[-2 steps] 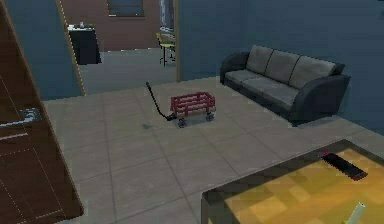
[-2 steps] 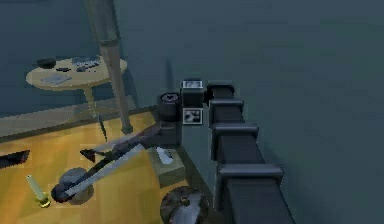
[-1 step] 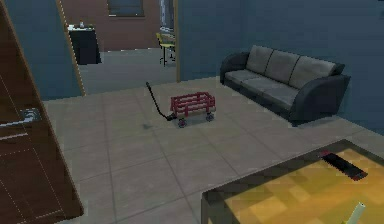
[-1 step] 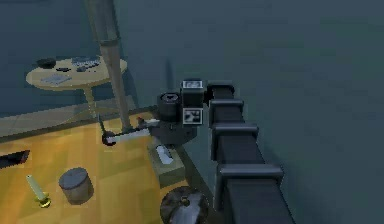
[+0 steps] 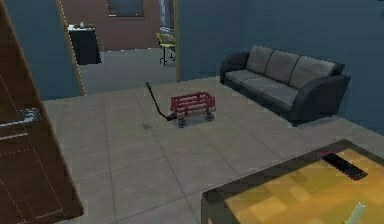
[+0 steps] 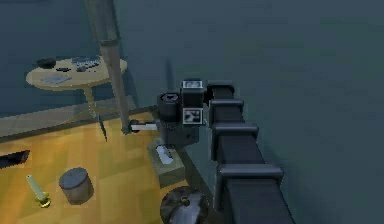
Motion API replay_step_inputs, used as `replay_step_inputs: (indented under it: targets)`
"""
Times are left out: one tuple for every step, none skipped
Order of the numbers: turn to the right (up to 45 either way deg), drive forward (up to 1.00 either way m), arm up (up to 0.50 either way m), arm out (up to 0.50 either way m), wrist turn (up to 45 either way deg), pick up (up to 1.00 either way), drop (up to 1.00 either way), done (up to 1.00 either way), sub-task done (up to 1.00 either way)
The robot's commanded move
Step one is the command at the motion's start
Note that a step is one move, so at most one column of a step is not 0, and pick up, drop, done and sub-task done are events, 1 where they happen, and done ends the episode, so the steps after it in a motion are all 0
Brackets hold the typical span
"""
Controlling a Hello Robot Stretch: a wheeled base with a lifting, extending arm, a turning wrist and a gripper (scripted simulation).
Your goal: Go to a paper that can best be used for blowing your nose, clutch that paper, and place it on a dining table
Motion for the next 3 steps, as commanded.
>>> replay_step_inputs:
  targets:
    - [0.0, 0.00, -0.26, 0.00, 0.0, 0.00, 0.00, 0.00, 0.00]
    - [0.0, 0.00, 0.00, 0.00, 0.0, 1.00, 0.00, 0.00, 0.00]
    - [0.0, 0.00, 0.10, 0.00, 0.0, 0.00, 0.00, 0.00, 0.00]
